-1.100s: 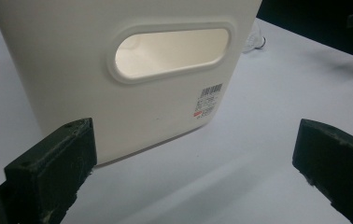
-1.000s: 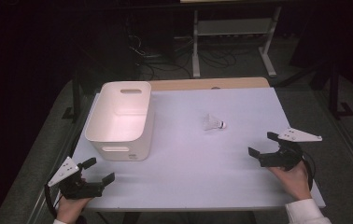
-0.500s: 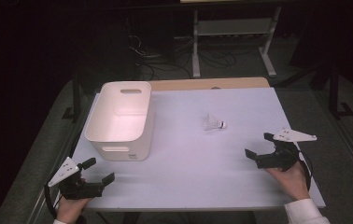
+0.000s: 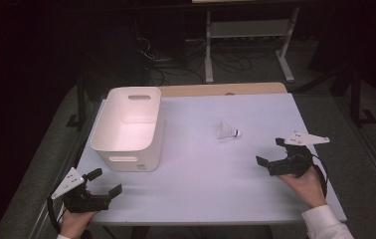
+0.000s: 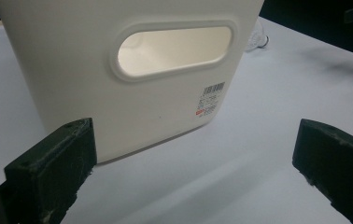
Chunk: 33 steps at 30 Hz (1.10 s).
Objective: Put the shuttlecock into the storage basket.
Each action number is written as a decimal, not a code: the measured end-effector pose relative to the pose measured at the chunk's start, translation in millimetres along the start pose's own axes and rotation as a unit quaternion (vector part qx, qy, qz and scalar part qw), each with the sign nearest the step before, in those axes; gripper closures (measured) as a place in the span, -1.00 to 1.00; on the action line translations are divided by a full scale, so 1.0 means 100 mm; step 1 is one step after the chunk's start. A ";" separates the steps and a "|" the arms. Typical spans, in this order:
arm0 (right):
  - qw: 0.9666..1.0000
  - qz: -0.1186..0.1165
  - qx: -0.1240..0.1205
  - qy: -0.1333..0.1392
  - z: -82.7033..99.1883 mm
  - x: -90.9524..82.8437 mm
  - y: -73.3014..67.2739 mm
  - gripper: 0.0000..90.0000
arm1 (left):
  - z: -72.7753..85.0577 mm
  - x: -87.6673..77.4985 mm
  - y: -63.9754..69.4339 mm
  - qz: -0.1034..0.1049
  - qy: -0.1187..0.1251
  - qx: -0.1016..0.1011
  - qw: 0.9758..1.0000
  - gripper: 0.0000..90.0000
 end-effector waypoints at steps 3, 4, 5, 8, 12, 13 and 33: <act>1.000 -0.003 -0.002 -0.006 -0.02 0.02 -0.01 -1.00 | 0.00 0.00 0.00 0.001 0.001 0.000 1.000 -1.00; 1.000 -0.003 -0.004 -0.007 -0.04 0.03 -0.01 -1.00 | 0.00 0.00 0.00 0.001 0.000 0.000 1.000 -1.00; 1.000 -0.004 -0.007 -0.009 -0.05 0.04 -0.01 -1.00 | 0.00 -0.01 0.00 0.001 -0.002 0.001 1.000 -1.00; 1.000 -0.005 -0.011 -0.015 -0.10 0.06 -0.02 -1.00 | 0.00 0.00 0.01 0.003 0.005 -0.006 1.000 -1.00; 1.000 -0.009 -0.011 -0.016 -0.14 0.07 0.00 -1.00 | 0.00 0.00 0.02 0.004 0.003 -0.006 1.000 -1.00; 1.000 -0.010 -0.012 -0.015 -0.16 0.07 0.02 -1.00 | 0.00 0.00 0.02 0.004 0.004 -0.006 1.000 -1.00; 0.998 -0.027 -0.027 -0.045 -0.43 0.14 0.07 -1.00 | 0.00 0.00 0.02 0.004 0.002 -0.003 1.000 -1.00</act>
Point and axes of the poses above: each handheld gripper's, and its own axes: x roughly forward along the jaws, z roughly out of its underside, y roughly to its right, the point moved 2 cm from there along x, roughly forward along the jaws, and after that the axes turned 6 degrees about -y, right-handed, at the moved point
